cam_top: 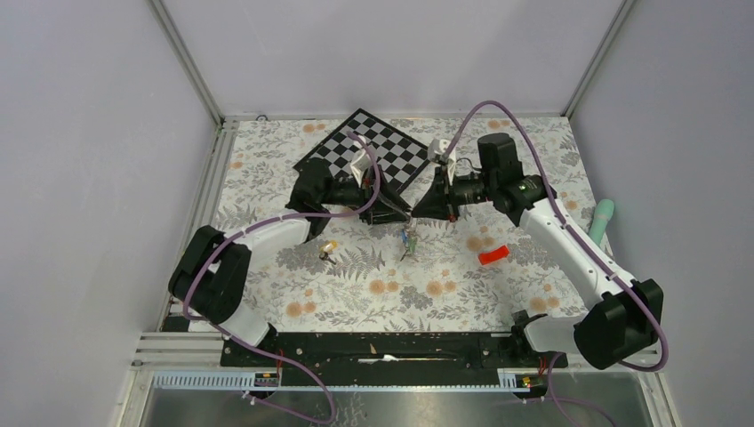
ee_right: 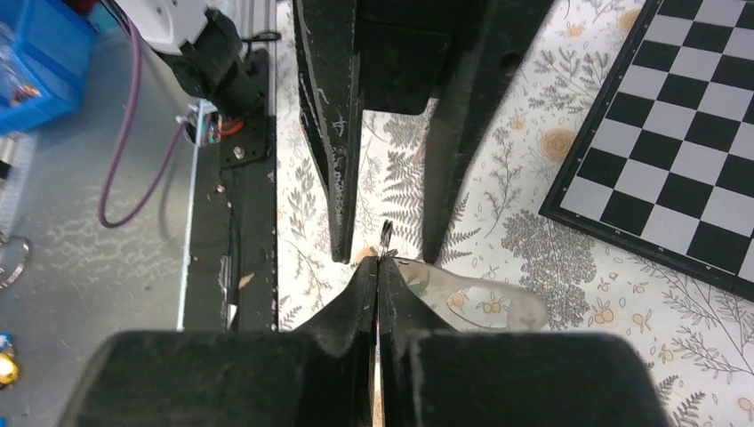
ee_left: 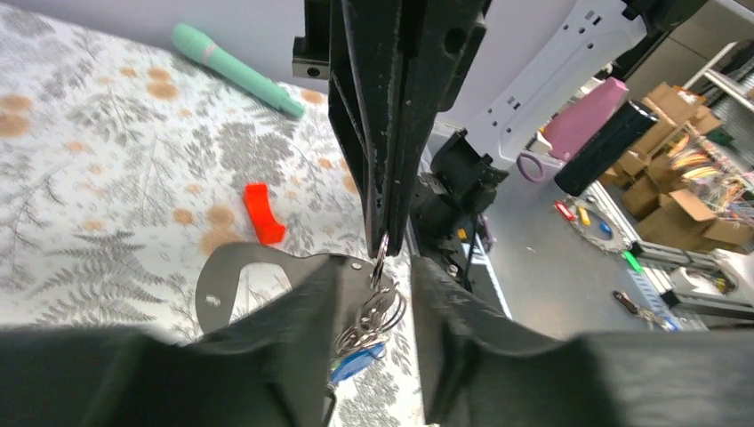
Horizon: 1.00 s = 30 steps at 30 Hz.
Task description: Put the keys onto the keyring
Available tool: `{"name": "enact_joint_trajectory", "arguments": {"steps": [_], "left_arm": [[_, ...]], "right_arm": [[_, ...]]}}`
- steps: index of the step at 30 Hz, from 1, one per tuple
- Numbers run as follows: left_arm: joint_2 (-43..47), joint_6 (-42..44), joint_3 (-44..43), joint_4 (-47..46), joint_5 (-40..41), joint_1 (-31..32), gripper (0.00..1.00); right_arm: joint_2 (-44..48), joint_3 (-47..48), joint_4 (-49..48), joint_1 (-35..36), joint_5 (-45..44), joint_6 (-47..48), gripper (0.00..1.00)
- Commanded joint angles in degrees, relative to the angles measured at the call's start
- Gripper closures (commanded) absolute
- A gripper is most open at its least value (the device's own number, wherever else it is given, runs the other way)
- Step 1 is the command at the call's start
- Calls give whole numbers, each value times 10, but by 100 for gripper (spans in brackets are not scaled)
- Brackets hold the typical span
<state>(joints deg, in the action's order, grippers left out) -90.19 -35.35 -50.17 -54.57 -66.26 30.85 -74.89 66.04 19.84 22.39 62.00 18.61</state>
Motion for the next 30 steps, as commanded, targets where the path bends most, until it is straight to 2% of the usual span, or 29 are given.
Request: {"name": "enact_joint_trajectory", "arguments": {"steps": [1,4,6,7,16,24,30], "left_arm": [[40,207,-72,228,-27,3,54],[35,451,-166,560,-1,9,41],[30,585,-215,679,22,14,36],[29,623,-227,703,30,15,35],[13,727,-252,780,-8,28,45],[-6,734,-256,784,-16,53,52],[-18,735,-262,784,-17,57,61]], "right_arm": [[-1,43,114,44,-84,113,100],[-9,60,179,77,-143,148,100],[-7,64,192,81,-159,152,100],[-5,66,195,81,-164,152,100],[9,67,199,81,-178,137,100],[8,63,191,82,-186,129,100],[9,59,184,82,-183,125,100]]}}
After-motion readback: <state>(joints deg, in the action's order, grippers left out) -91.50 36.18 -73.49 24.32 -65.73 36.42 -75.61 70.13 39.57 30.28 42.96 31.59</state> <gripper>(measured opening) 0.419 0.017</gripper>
